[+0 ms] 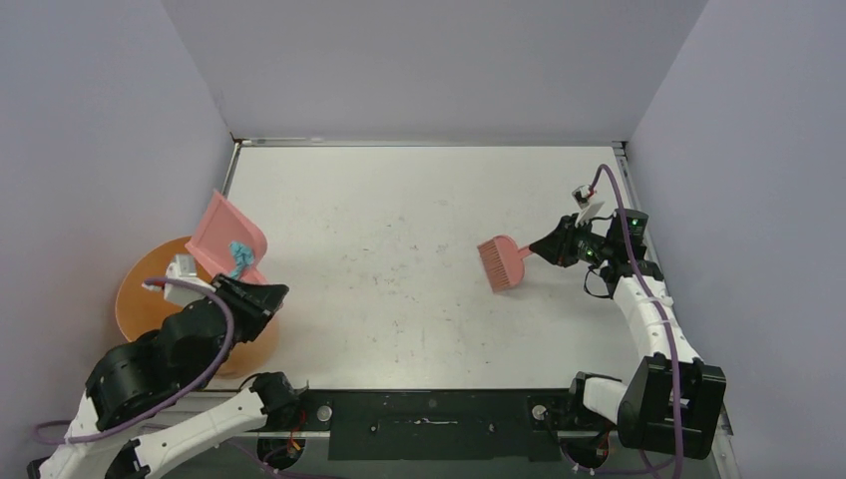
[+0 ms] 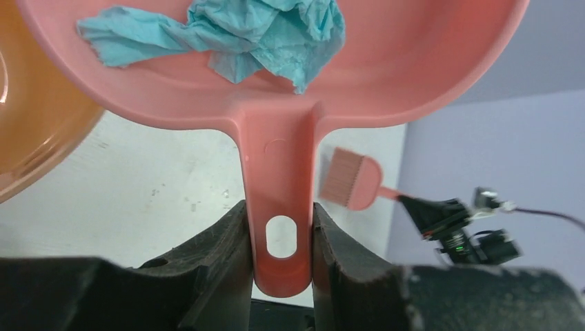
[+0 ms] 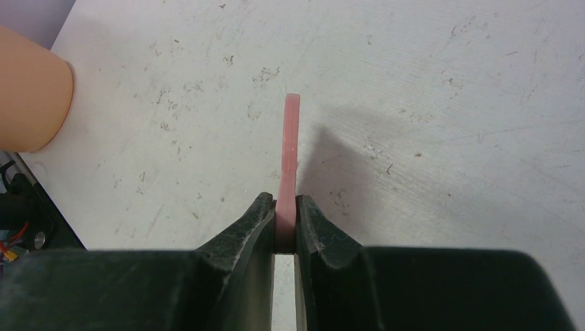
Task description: Sweep away the paper scraps from the table
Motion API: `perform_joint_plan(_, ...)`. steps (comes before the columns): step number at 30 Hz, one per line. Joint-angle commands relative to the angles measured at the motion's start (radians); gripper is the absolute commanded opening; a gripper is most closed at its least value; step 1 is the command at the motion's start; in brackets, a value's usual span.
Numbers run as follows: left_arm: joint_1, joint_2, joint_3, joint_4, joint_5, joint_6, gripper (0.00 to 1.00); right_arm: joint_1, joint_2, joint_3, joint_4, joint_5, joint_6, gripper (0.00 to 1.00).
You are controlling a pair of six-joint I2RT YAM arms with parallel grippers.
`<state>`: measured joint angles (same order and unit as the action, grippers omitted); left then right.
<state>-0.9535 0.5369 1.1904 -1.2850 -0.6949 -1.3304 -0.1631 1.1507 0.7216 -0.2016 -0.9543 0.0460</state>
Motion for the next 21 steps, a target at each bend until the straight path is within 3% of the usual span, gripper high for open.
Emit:
perform_joint_plan(1, 0.004, -0.192, -0.114, 0.103, -0.094, -0.307, 0.0, -0.004, 0.003, 0.0, 0.061, -0.035, -0.022, 0.05)
perform_joint_plan(8, 0.001, -0.445, -0.388, 0.525, -0.055, -0.378, 0.0, -0.006, -0.002, -0.002, 0.057, -0.029, -0.026, 0.05)
perform_joint_plan(12, 0.002, -0.474, -0.425, 0.546, -0.068, -0.405, 0.0, -0.006, -0.004, -0.001, 0.056, -0.031, -0.026, 0.05)
perform_joint_plan(17, 0.002, -0.442, -0.361, 0.468, -0.1, -0.373, 0.0, -0.007, -0.009, -0.005, 0.056, -0.028, -0.028, 0.05)
perform_joint_plan(21, 0.001, -0.451, -0.36, 0.536, -0.103, -0.311, 0.0, -0.007, -0.004, -0.004, 0.056, -0.028, -0.029, 0.05)
